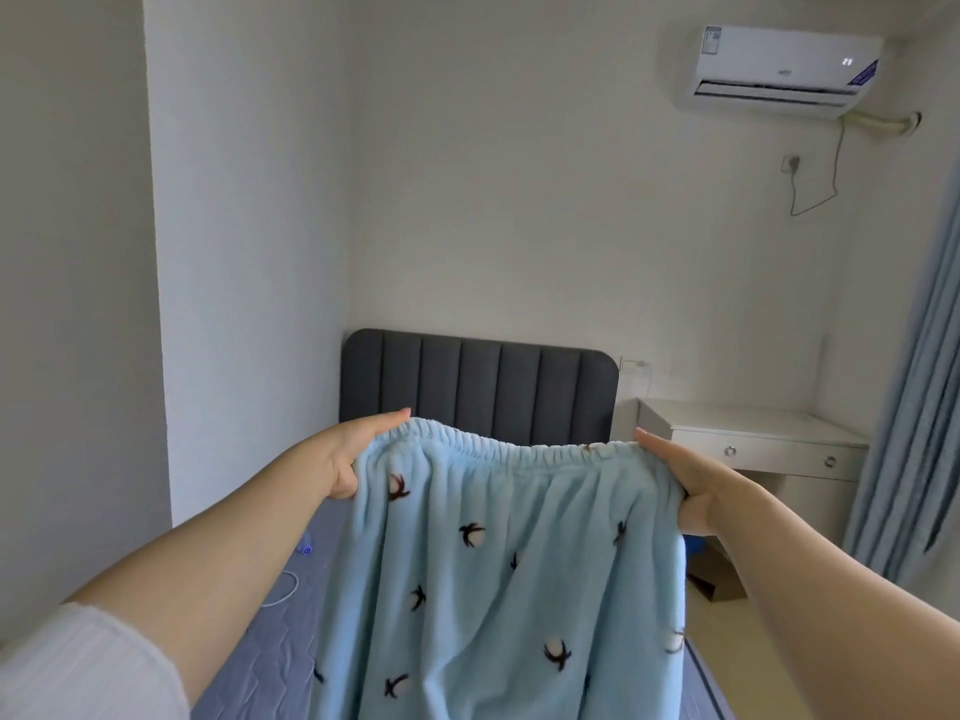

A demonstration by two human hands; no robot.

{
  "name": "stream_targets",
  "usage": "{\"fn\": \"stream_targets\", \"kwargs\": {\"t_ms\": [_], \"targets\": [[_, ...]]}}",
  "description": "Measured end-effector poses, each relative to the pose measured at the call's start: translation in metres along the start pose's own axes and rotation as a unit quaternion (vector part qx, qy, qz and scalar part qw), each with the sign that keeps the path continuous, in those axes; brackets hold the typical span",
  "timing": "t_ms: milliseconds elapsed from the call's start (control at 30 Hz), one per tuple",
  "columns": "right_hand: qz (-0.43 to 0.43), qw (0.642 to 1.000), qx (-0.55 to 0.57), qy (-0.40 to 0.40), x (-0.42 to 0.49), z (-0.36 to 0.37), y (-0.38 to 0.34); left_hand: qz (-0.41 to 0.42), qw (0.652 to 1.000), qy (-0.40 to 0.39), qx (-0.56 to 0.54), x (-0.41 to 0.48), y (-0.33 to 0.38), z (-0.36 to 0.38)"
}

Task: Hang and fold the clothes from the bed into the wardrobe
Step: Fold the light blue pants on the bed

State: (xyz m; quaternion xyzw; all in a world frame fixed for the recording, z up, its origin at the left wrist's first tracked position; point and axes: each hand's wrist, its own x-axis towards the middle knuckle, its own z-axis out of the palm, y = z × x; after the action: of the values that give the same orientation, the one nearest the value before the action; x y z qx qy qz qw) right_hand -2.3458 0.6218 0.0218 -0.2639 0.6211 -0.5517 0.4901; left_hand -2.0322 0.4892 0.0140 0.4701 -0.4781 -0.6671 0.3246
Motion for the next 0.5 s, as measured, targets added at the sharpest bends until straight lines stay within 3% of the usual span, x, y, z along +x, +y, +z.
{"fn": "stream_targets", "kwargs": {"t_ms": [133, 267, 500], "targets": [[0.019, 0.999, -0.022, 0.031, -0.001, 0.005, 0.01, -0.02, 0.998, 0.057, 0.032, 0.004, -0.014, 0.004], [0.029, 0.998, -0.046, 0.038, -0.002, 0.019, 0.024, 0.017, 0.996, 0.079, 0.044, 0.008, -0.029, 0.023], [-0.097, 0.992, -0.034, 0.068, -0.007, 0.053, 0.016, 0.138, 0.978, 0.156, 0.01, -0.004, -0.028, 0.071]]}}
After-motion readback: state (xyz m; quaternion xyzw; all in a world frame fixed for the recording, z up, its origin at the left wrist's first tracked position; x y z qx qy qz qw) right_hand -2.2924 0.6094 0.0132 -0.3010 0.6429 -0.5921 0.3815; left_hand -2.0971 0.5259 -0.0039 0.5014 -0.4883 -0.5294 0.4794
